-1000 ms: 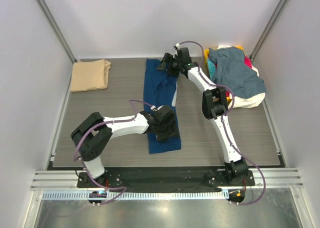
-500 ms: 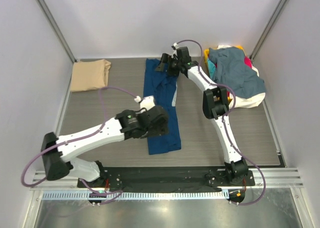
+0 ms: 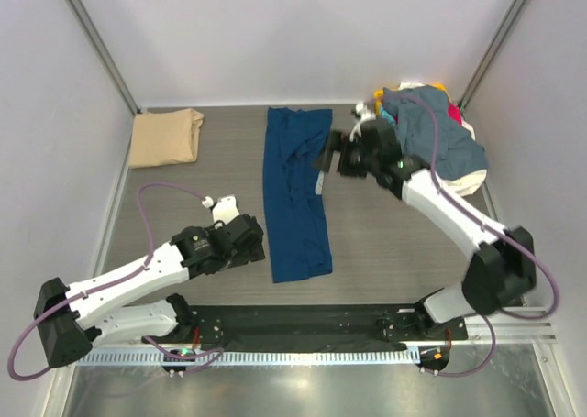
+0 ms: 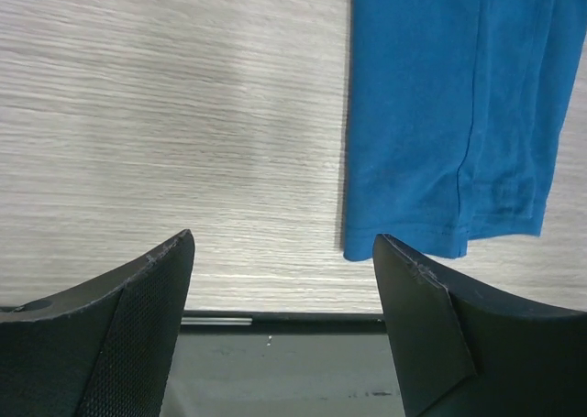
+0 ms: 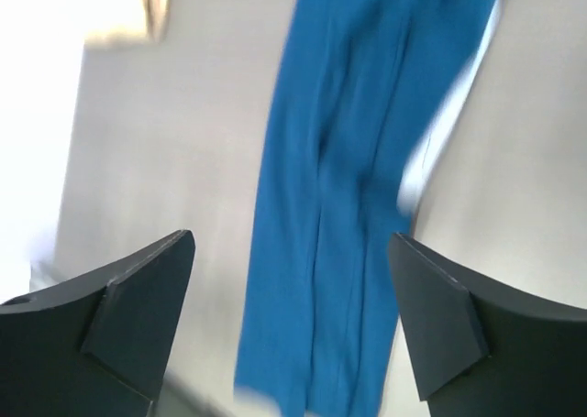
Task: Fold and stack the t-shirts
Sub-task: Fold the tshirt
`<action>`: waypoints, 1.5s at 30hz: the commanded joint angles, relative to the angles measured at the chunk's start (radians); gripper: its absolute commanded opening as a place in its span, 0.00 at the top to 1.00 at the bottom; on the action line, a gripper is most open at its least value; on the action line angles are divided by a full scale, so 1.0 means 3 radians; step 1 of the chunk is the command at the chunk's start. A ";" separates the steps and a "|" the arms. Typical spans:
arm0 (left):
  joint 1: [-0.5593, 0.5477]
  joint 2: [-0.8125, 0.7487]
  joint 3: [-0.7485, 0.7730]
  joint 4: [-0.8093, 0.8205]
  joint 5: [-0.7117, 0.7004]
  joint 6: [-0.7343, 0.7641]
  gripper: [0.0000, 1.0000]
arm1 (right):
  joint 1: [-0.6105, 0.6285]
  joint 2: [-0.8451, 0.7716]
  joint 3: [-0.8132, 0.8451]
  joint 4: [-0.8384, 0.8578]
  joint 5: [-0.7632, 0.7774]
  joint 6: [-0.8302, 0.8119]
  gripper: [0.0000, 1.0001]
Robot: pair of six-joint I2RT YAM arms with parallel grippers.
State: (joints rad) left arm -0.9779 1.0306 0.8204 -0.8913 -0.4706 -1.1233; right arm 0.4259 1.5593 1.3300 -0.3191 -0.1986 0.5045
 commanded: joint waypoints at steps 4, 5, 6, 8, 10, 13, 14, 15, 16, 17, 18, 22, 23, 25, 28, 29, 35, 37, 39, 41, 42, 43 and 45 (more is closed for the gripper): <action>0.0120 0.0189 -0.0244 0.0685 0.0422 0.0185 0.21 | 0.0456 -0.1054 -0.1982 0.0086 0.0125 0.0690 0.13; 0.0140 0.0215 -0.0341 0.0832 0.0494 0.0180 0.22 | 0.0568 -0.1355 -0.2308 0.0133 0.0090 0.0772 0.15; 0.0141 0.0236 -0.0397 0.0925 0.0550 0.0170 0.23 | 0.0630 -0.1464 -0.2438 0.0153 0.0089 0.0945 0.15; 0.0151 0.0267 -0.0576 0.1196 0.0699 0.0139 0.23 | 0.0814 -0.1669 -0.2729 0.0159 0.0120 0.1084 0.15; 0.0161 0.0287 -0.0719 0.1446 0.0781 0.0114 0.23 | 0.0917 -0.1843 -0.2878 0.0194 0.0130 0.1217 0.15; 0.0156 0.0405 -0.0807 0.1615 0.0812 0.0088 0.26 | 0.0999 -0.1935 -0.3119 0.0312 0.0150 0.1289 0.17; 0.0161 0.0481 -0.0822 0.1651 0.0867 0.0078 0.27 | 0.1004 -0.1940 -0.3221 0.0358 0.0161 0.1320 0.18; 0.0161 0.0507 -0.0842 0.1672 0.0888 0.0063 0.28 | 0.1009 -0.1930 -0.3267 0.0490 0.0156 0.1330 0.18; 0.0161 0.0532 -0.0878 0.1713 0.0914 0.0032 0.28 | 0.1009 -0.1890 -0.3308 0.0567 0.0151 0.1330 0.19; 0.0161 0.0543 -0.0894 0.1728 0.0949 0.0017 0.28 | 0.1009 -0.1854 -0.3359 0.0623 0.0151 0.1340 0.19; 0.0161 0.0543 -0.0914 0.1744 0.0960 0.0001 0.28 | 0.1009 -0.1813 -0.3370 0.0720 0.0171 0.1325 0.20; 0.0161 0.0441 -0.1042 0.1800 0.0965 -0.0085 0.28 | 0.1004 -0.1537 -0.3431 0.1022 0.0314 0.1330 0.28; 0.0161 0.0415 -0.1067 0.1820 0.0970 -0.0096 0.28 | 0.1014 -0.1466 -0.3426 0.1043 0.0314 0.1330 0.31; 0.0156 0.0415 -0.1113 0.1861 0.0980 -0.0086 0.28 | 0.1014 -0.1348 -0.3416 0.1217 0.0304 0.1340 0.37; 0.0161 0.0481 -0.1185 0.1968 0.1047 -0.0070 0.28 | 0.1014 -0.1174 -0.3421 0.1304 0.0309 0.1340 0.50; 0.0161 0.0497 -0.1216 0.2035 0.1087 -0.0080 0.29 | 0.1014 -0.1138 -0.3426 0.1314 0.0314 0.1340 0.56; 0.0156 0.0752 -0.1431 0.2546 0.1353 -0.0142 0.38 | 0.1014 -0.1112 -0.3431 0.1335 0.0304 0.1315 0.73; 0.0146 0.0803 -0.1451 0.2643 0.1400 -0.0157 0.44 | 0.1014 -0.1117 -0.3441 0.1335 0.0304 0.1315 0.78; 0.0130 0.0850 -0.1451 0.2669 0.1425 -0.0162 0.54 | 0.1014 -0.1143 -0.3457 0.1330 0.0309 0.1320 0.81; 0.0105 0.0855 -0.1441 0.2674 0.1436 -0.0162 0.59 | 0.1014 -0.1173 -0.3477 0.1330 0.0304 0.1330 0.86; 0.0100 0.0855 -0.1436 0.2674 0.1436 -0.0162 0.68 | 0.1014 -0.1194 -0.3482 0.1319 0.0294 0.1325 0.88; 0.0085 0.0845 -0.1441 0.2669 0.1436 -0.0172 0.73 | 0.1009 -0.1234 -0.3487 0.1304 0.0294 0.1335 0.93; 0.0064 0.0824 -0.1451 0.2649 0.1441 -0.0203 0.95 | 0.1014 -0.1311 -0.3503 0.1253 0.0268 0.1371 0.99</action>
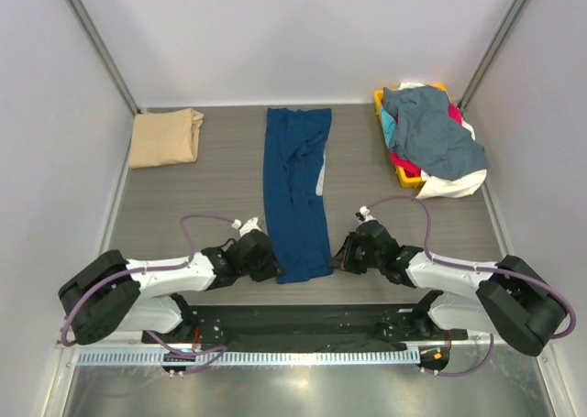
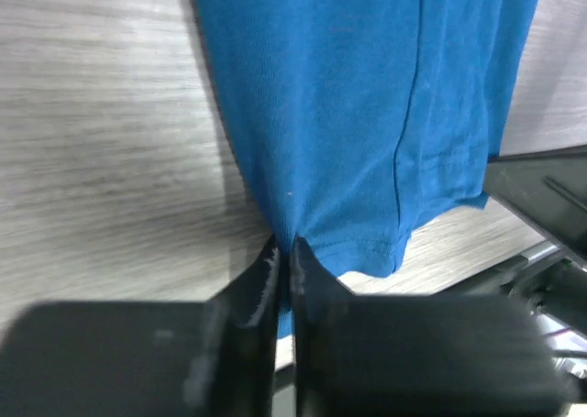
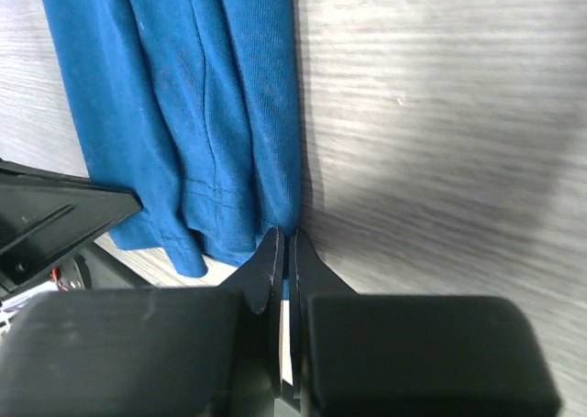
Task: Fold and stack the t-shirts
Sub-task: Fold the tshirt
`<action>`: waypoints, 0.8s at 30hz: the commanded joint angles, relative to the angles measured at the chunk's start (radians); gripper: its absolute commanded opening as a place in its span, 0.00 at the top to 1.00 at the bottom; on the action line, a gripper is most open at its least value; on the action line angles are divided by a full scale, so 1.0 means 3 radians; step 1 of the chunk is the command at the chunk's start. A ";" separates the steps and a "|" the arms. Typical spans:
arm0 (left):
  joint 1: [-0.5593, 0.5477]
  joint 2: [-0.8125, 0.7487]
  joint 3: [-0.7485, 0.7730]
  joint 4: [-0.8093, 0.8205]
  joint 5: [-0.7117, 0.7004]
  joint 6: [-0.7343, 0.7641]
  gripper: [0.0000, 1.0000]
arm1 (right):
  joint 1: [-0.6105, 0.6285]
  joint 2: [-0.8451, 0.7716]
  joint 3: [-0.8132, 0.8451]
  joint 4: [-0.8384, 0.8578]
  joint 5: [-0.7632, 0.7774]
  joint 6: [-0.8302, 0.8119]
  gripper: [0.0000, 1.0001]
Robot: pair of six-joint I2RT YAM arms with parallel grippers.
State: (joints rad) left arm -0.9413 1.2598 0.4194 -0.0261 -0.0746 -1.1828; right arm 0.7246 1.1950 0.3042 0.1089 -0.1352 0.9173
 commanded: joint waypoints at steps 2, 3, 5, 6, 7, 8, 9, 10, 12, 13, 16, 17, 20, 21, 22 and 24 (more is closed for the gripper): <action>-0.0104 0.0019 -0.0099 -0.0327 0.0136 -0.0071 1.00 | 0.0034 -0.0270 -0.0104 -0.0235 0.0042 0.0041 0.99; -0.0129 -0.0062 -0.0069 -0.0469 0.0116 -0.0092 1.00 | 0.0049 -0.0342 -0.0114 -0.0342 0.0057 0.0107 0.99; -0.0237 -0.0159 -0.0033 -0.0669 0.0060 -0.0189 1.00 | 0.0151 -0.0608 -0.0129 -0.0602 0.0108 0.0179 0.99; -0.0298 -0.0281 0.0008 -0.0882 0.0009 -0.0224 1.00 | 0.0202 -0.0720 -0.0135 -0.0684 0.0174 0.0260 0.99; -0.0324 -0.0338 0.0028 -0.0986 -0.0012 -0.0250 1.00 | 0.0253 -0.0817 -0.0130 -0.0771 0.0215 0.0327 0.99; -0.0354 -0.0410 0.0044 -0.1088 -0.0027 -0.0316 1.00 | 0.0375 -0.1016 -0.0129 -0.0944 0.0251 0.0378 0.99; -0.0380 -0.0471 0.0074 -0.1266 -0.0048 -0.0337 1.00 | 0.0432 -0.1109 -0.0129 -0.1022 0.0292 0.0434 0.99; -0.0421 -0.0614 0.0090 -0.1339 -0.0068 -0.0358 1.00 | 0.0493 -0.1191 -0.0119 -0.1094 0.0388 0.0572 0.99; -0.0462 -0.0732 0.0125 -0.1502 -0.0079 -0.0419 1.00 | 0.0708 -0.1370 -0.0104 -0.1232 0.0435 0.0695 0.99; -0.0462 -0.0788 0.0151 -0.1554 -0.0099 -0.0419 1.00 | 0.0785 -0.1401 -0.0068 -0.1273 0.0618 0.0782 0.99; -0.0462 -0.0901 0.0401 -0.1875 -0.0206 -0.0373 1.00 | 0.0944 -0.1386 0.0120 -0.1406 0.0813 0.0793 0.99; -0.0462 -0.0876 0.0498 -0.1993 -0.0374 -0.0348 1.00 | 0.0944 -0.1360 0.0192 -0.1467 0.0859 0.0757 0.99; -0.0437 -0.0728 0.0943 -0.2448 -0.0782 -0.0088 1.00 | 0.0939 -0.1172 0.0519 -0.1600 0.1160 0.0549 0.99; -0.0315 -0.0687 0.1131 -0.2581 -0.0820 -0.0021 1.00 | 0.0898 -0.1100 0.0621 -0.1646 0.1248 0.0476 0.99; -0.0233 -0.0646 0.1204 -0.2612 -0.0830 0.0137 1.00 | 0.0847 -0.0912 0.0825 -0.1677 0.1284 0.0400 0.99; 0.0078 -0.0564 0.1372 -0.2567 -0.0668 0.0296 1.00 | 0.0720 -0.0727 0.1025 -0.1713 0.1274 0.0144 0.99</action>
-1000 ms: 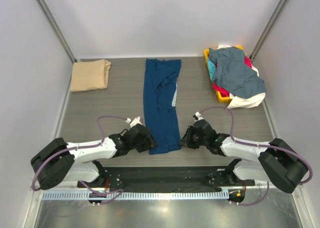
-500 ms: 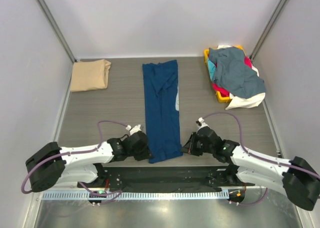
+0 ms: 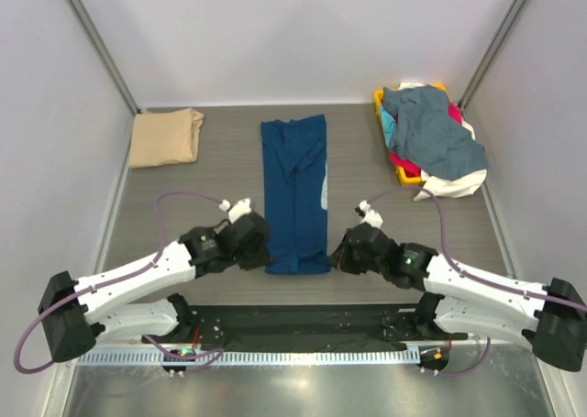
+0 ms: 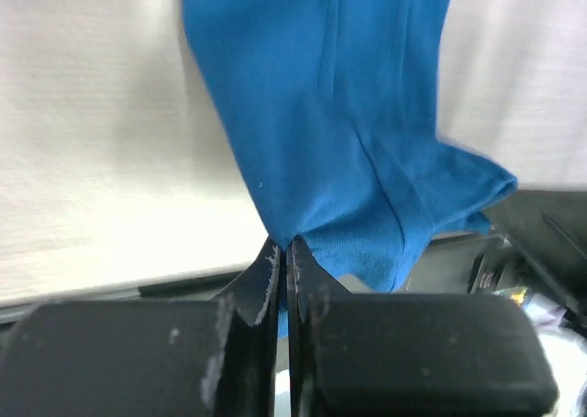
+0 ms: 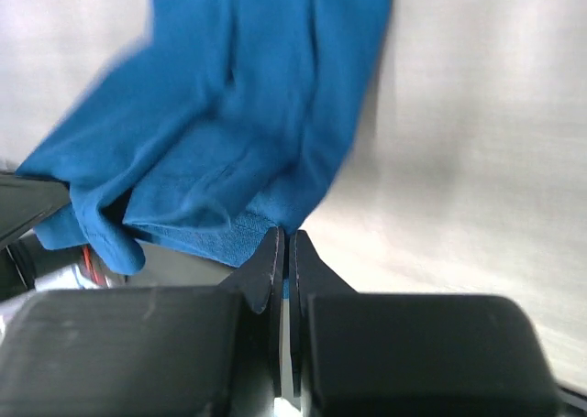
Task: Fold and stack the t-shirts
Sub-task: Fold the tshirt
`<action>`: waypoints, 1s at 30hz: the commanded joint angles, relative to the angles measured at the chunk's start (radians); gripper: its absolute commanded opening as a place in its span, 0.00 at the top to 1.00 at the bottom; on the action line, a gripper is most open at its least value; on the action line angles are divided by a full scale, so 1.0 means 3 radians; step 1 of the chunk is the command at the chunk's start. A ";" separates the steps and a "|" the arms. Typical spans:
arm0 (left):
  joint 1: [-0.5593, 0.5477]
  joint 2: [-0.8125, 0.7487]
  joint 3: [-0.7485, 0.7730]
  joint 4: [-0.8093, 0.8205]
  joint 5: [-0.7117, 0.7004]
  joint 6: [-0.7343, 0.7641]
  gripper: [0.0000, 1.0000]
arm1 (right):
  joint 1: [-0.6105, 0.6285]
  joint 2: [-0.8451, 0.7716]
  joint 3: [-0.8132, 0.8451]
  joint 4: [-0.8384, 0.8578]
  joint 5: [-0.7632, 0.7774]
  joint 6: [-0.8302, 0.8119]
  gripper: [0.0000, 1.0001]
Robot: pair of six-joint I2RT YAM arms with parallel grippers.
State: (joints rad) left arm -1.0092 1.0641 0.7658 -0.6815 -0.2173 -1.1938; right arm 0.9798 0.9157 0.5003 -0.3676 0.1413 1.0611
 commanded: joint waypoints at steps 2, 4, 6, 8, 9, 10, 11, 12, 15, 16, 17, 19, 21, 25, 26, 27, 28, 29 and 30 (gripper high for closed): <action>0.0520 0.0139 0.0290 -0.0270 -0.0059 0.0573 1.00 | -0.0381 0.0470 0.0653 -0.0120 0.0286 -0.0514 0.99; 0.0796 0.0308 0.0458 -0.0208 0.0064 0.0782 1.00 | -0.0631 0.0649 0.0924 -0.0120 0.0255 -0.0780 0.99; 0.1026 0.0593 0.0682 -0.0167 0.0141 0.0936 1.00 | -0.0775 0.0899 0.1169 -0.0120 0.0265 -0.1004 0.99; 0.1165 0.0829 0.0832 -0.0091 0.0284 0.1165 1.00 | -0.0949 0.1164 0.1338 -0.0120 0.0240 -0.1128 0.99; 0.1282 0.1083 0.0994 -0.0040 0.0360 0.1213 1.00 | -0.0990 0.1247 0.1491 -0.0115 0.0229 -0.1235 0.99; 0.1323 0.1207 0.1092 -0.0045 0.0386 0.1269 1.00 | -0.1036 0.1349 0.1573 -0.0115 0.0209 -0.1287 0.99; 0.1359 0.1325 0.1189 -0.0045 0.0407 0.1376 1.00 | -0.1108 0.1441 0.1645 -0.0099 0.0189 -0.1338 0.99; 0.1400 0.1457 0.1377 -0.0060 0.0397 0.1422 1.00 | -0.1139 0.1614 0.1772 -0.0099 0.0178 -0.1374 0.99; 0.1482 0.1847 0.1696 -0.0075 0.0407 0.1535 1.00 | -0.1256 0.1896 0.1977 -0.0069 0.0132 -0.1491 0.99; 0.1508 0.1928 0.1767 -0.0085 0.0417 0.1550 1.00 | -0.1292 0.1948 0.2019 -0.0063 0.0112 -0.1517 0.99; 0.1533 0.2091 0.1884 -0.0091 0.0453 0.1566 1.00 | -0.1323 0.2004 0.2054 -0.0043 0.0092 -0.1548 0.99; 0.1615 0.2235 0.1992 -0.0111 0.0489 0.1602 1.00 | -0.1425 0.2147 0.2152 -0.0012 0.0046 -0.1589 0.99; 0.1681 0.2404 0.2125 -0.0121 0.0519 0.1627 1.00 | -0.1476 0.2224 0.2213 0.0028 -0.0036 -0.1645 0.99; 0.1794 0.2614 0.2340 -0.0188 0.0520 0.1673 1.00 | -0.1594 0.2505 0.2443 0.0049 -0.0149 -0.1742 0.99; 0.1814 0.2660 0.2422 -0.0208 0.0530 0.1678 1.00 | -0.1609 0.2551 0.2474 0.0064 -0.0169 -0.1752 0.99; 0.1855 0.2691 0.2453 -0.0218 0.0550 0.1678 1.00 | -0.1619 0.2597 0.2515 0.0064 -0.0215 -0.1773 0.99; 0.1866 0.2752 0.2489 -0.0224 0.0550 0.1684 1.00 | -0.1635 0.2633 0.2586 0.0064 -0.0231 -0.1788 0.99; 0.1886 0.2778 0.2560 -0.0254 0.0540 0.1684 1.00 | -0.1660 0.2709 0.2612 0.0080 -0.0256 -0.1793 0.99; 0.1896 0.2803 0.2601 -0.0269 0.0530 0.1689 1.00 | -0.1671 0.2746 0.2678 0.0085 -0.0287 -0.1798 0.99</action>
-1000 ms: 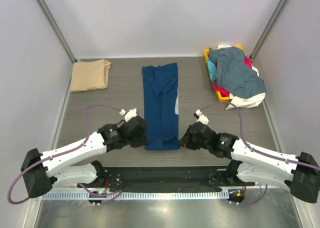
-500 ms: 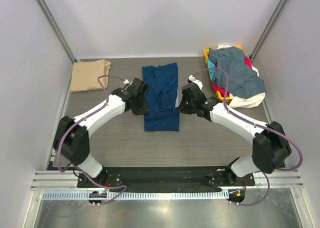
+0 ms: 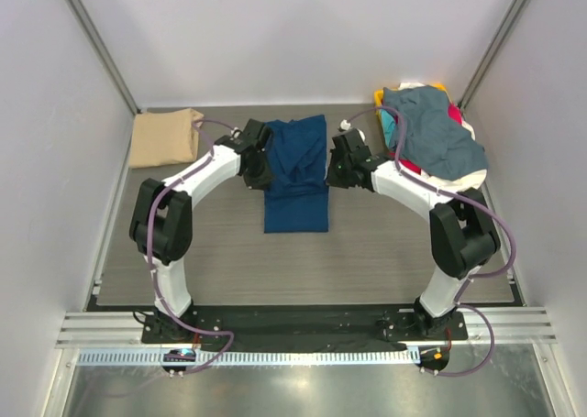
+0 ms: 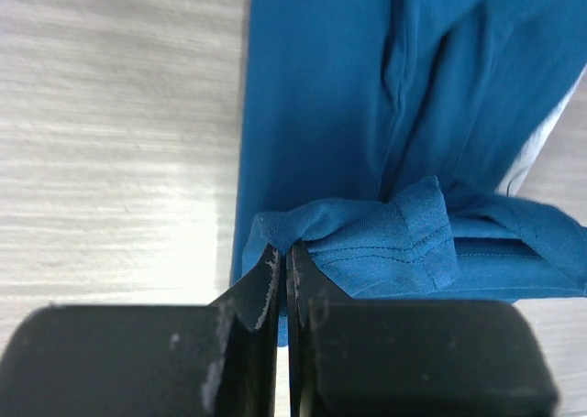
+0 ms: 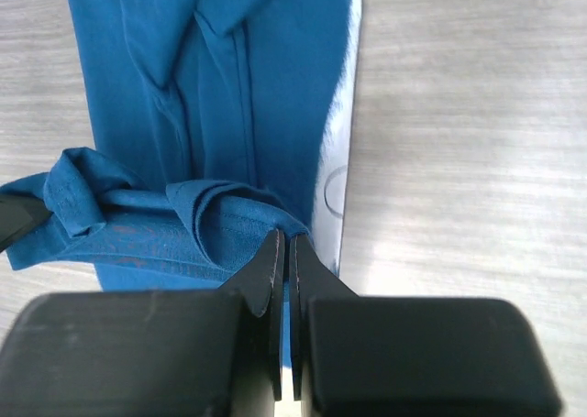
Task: Fold and stack the t-shirts
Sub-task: Fold the tshirt
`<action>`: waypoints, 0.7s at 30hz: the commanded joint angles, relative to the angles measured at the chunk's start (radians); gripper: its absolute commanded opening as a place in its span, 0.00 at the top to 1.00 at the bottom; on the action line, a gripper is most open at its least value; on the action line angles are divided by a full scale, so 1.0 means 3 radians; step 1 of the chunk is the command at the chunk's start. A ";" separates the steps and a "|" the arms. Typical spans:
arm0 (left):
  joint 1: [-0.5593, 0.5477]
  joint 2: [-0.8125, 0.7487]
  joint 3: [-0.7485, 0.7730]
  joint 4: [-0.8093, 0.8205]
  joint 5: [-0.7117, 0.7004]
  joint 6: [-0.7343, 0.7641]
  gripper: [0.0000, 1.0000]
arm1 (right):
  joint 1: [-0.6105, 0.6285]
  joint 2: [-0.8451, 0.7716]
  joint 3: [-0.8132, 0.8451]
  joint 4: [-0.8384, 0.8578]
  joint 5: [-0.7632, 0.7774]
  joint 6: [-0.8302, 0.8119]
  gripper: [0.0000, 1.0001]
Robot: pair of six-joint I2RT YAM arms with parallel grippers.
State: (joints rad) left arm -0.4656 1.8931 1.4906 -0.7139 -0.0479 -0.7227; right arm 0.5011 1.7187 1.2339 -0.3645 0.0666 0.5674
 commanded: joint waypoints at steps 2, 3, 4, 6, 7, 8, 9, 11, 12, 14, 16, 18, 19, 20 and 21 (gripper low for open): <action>0.0115 0.0137 0.0292 -0.0207 -0.0030 0.0128 1.00 | -0.0110 0.0176 0.0294 0.0080 -0.0073 -0.0173 0.99; 0.0125 0.0178 0.0328 -0.0228 -0.0025 0.0134 1.00 | -0.0121 0.0217 0.0355 0.0075 -0.0084 -0.0173 0.99; 0.0125 0.0239 0.0369 -0.0243 -0.0019 0.0134 1.00 | -0.0131 0.0248 0.0381 0.0080 -0.0104 -0.0178 0.99; 0.0151 0.0296 0.0461 -0.0289 -0.0024 0.0139 1.00 | -0.0162 0.0365 0.0473 0.0075 -0.0130 -0.0189 0.99; 0.0161 0.0321 0.0492 -0.0294 -0.0024 0.0139 1.00 | -0.0172 0.0406 0.0499 0.0075 -0.0140 -0.0189 0.99; 0.0186 0.0393 0.0553 -0.0315 -0.0030 0.0139 0.98 | -0.0187 0.0452 0.0535 0.0075 -0.0150 -0.0194 0.99; 0.0202 0.0434 0.0609 -0.0345 -0.0025 0.0139 0.96 | -0.0213 0.0524 0.0596 0.0075 -0.0165 -0.0189 0.99; 0.0253 0.0602 0.0833 -0.0488 0.0016 0.0144 0.80 | -0.0243 0.0626 0.0688 0.0055 -0.0176 -0.0189 0.88; 0.0279 0.0679 0.0936 -0.0555 0.0047 0.0159 0.73 | -0.0284 0.0723 0.0805 0.0039 -0.0176 -0.0189 0.76; 0.0375 0.0918 0.1334 -0.0749 0.0139 0.0169 0.61 | -0.0330 0.0836 0.0974 -0.0027 -0.0319 -0.0179 0.49; 0.0467 0.1123 0.1702 -0.0877 0.0271 0.0149 0.56 | -0.0417 0.1034 0.1347 -0.0175 -0.0324 -0.0163 0.40; 0.0626 0.1571 0.2529 -0.1183 0.0526 0.0154 0.51 | -0.0479 0.1194 0.1830 -0.0288 -0.0339 -0.0168 0.37; 0.0677 0.1752 0.2882 -0.1366 0.0558 0.0119 0.51 | -0.0524 0.1260 0.1996 -0.0354 -0.0360 -0.0183 0.36; 0.0764 0.1885 0.3548 -0.1733 0.0584 0.0108 0.50 | -0.0545 0.1357 0.2144 -0.0476 -0.0390 -0.0204 0.31; 0.0790 0.1993 0.3778 -0.1848 0.0665 0.0108 0.49 | -0.0560 0.1368 0.2328 -0.0518 -0.0461 -0.0240 0.30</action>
State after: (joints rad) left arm -0.2878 2.4416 2.3657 -1.0618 0.0589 -0.6964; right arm 0.3542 2.1345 1.7733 -0.4610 -0.0311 0.5205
